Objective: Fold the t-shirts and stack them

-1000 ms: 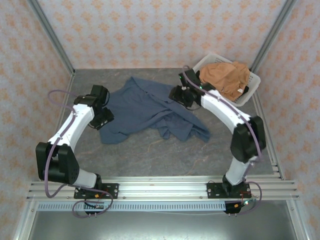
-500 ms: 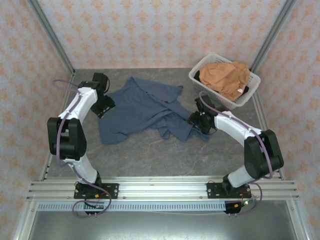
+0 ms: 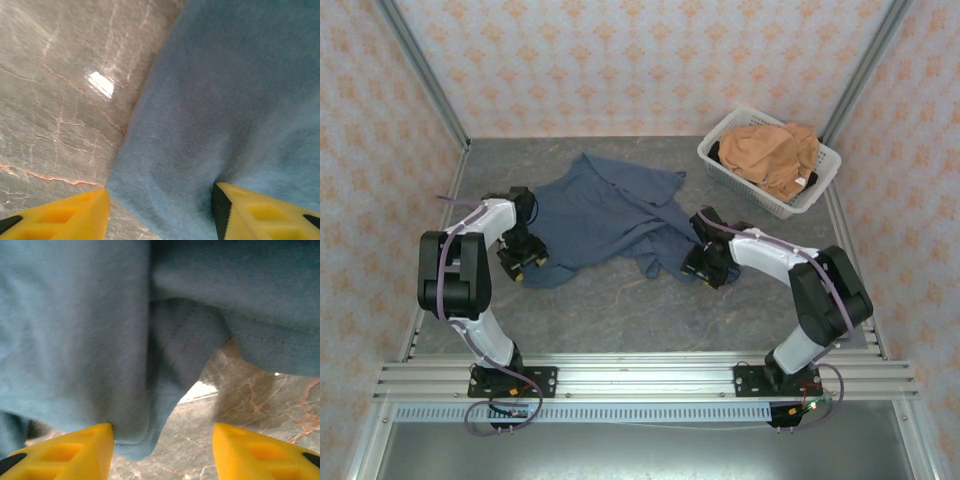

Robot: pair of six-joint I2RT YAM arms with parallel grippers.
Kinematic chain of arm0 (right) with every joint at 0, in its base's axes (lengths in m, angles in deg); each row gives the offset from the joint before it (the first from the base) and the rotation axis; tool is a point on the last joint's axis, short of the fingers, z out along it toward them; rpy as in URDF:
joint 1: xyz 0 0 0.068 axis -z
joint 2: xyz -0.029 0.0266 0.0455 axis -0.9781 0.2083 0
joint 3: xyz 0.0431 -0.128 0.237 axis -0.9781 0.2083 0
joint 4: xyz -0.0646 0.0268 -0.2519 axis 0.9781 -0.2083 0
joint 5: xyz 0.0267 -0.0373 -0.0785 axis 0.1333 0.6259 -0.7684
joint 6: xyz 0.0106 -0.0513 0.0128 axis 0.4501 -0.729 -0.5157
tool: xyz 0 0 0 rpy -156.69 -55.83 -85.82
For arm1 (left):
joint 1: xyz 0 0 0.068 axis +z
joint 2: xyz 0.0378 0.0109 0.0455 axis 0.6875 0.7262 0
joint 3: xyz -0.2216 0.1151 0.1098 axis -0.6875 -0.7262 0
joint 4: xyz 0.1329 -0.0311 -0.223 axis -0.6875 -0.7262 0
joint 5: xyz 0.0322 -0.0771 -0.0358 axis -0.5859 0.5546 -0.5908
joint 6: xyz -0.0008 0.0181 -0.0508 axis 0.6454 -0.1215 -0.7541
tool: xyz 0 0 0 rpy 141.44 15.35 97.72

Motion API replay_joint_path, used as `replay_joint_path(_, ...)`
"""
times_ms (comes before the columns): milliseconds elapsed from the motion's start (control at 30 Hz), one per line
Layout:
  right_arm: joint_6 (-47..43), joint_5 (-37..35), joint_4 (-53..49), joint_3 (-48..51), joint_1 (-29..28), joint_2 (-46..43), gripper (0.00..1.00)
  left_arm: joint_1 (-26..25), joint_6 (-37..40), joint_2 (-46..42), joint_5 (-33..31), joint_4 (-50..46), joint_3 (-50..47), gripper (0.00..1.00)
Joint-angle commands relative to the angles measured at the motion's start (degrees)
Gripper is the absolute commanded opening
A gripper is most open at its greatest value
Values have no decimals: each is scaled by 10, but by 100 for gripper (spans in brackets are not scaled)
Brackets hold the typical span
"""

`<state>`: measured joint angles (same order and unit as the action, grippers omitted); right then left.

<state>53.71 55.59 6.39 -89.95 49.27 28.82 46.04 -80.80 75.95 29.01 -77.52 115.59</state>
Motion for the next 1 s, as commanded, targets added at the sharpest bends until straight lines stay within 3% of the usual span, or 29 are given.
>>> replay_joint_path(0,0,-45,-7,-23,4,24,46,-4,3,19,-2,31,-11,50)
replay_joint_path(67,-3,-56,4,-30,12,39,34,-7,3,33,-8,44,-11,40)
replay_joint_path(133,-3,-70,18,-36,22,45,16,-8,0,39,-14,56,-13,26)
replay_joint_path(233,-5,-88,20,-49,37,36,0,-9,1,36,-32,65,-19,4)
replay_joint_path(267,-6,-97,9,-56,40,26,0,-9,2,33,-39,64,-20,0)
replay_joint_path(467,-45,-203,-123,-101,59,-107,0,-9,13,-16,-81,51,-37,0)
replay_joint_path(667,-107,-215,-194,-156,89,-193,0,-9,15,-46,-94,39,-48,0)
replay_joint_path(833,-151,-214,-201,-190,108,-192,0,-9,13,-60,-99,35,-52,0)
replay_joint_path(967,-170,-177,-144,-192,135,-122,0,-9,12,-59,-88,36,-51,0)
